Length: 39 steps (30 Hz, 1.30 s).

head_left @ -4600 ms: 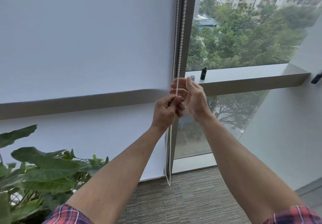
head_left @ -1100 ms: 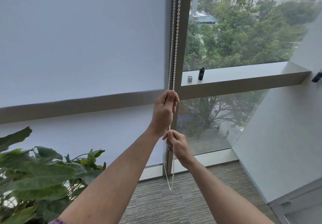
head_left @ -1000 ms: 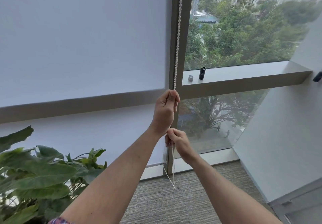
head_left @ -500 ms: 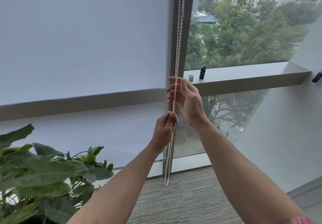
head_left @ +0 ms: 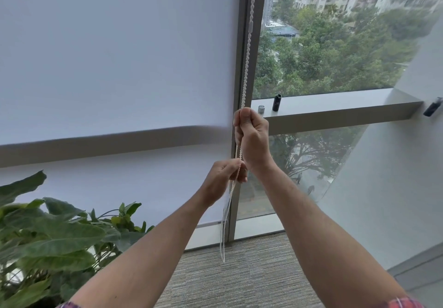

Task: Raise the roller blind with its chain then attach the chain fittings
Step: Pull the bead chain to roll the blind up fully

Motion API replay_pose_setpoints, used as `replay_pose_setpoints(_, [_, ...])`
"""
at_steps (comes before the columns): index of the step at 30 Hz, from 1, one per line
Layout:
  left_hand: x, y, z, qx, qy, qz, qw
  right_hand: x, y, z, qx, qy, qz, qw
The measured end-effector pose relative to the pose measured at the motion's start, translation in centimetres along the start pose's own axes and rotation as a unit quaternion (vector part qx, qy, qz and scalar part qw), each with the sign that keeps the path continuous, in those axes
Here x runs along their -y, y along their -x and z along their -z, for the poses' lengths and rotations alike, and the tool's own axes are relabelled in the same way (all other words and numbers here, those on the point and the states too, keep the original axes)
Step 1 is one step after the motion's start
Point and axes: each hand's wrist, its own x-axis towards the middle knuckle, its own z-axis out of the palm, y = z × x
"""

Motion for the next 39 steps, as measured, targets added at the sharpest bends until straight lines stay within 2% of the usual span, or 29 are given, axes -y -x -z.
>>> replay_pose_setpoints(2, [-0.1,-0.2,0.6,0.009,0.006,0.033,0.999,-0.1,0.1,0.1,0.000,0.002,0.004,1.000])
replay_pose_setpoints(5, [-0.8,-0.8,1.3,-0.027,0.040,0.042,0.998,-0.2,0.2,0.2,0.002,0.006,0.012,1.000])
replay_pose_setpoints(13, [-6.9,-3.1,1.9,-0.099,0.145,-0.083,0.981,-3.7,2.3,0.5,0.008,0.033,-0.008,0.999])
replay_pose_setpoints(21, [-11.3,-4.8,0.8,-0.080,0.124,-0.179,0.973,-9.0,6.4,2.4,0.020,0.077,-0.089,0.993])
replay_pose_setpoints(25, [-10.4,-4.7,-0.1,-0.077,0.121,-0.164,0.976,-10.0,7.4,3.0,0.030,0.080,-0.112,0.990])
replay_pose_setpoints(28, [-9.6,-4.5,-0.6,-0.103,0.113,-0.173,0.973,-9.8,7.3,3.1,0.053,0.066,-0.135,0.987])
replay_pose_setpoints(31, [-9.8,-4.3,-0.9,-0.131,0.085,-0.183,0.971,-9.3,7.0,3.1,0.101,0.032,-0.165,0.981])
replay_pose_setpoints(35, [-8.1,-3.6,-1.2,-0.145,0.052,-0.173,0.973,-8.2,5.5,4.2,0.165,0.081,-0.189,0.965])
replay_pose_setpoints(37, [-6.5,-3.0,-1.2,-0.147,0.046,-0.154,0.976,-7.8,4.4,5.1,0.158,0.095,-0.201,0.962])
replay_pose_setpoints(39, [-4.6,-2.5,-1.0,-0.149,0.039,-0.135,0.979,-7.3,3.5,5.6,0.112,0.080,-0.199,0.970])
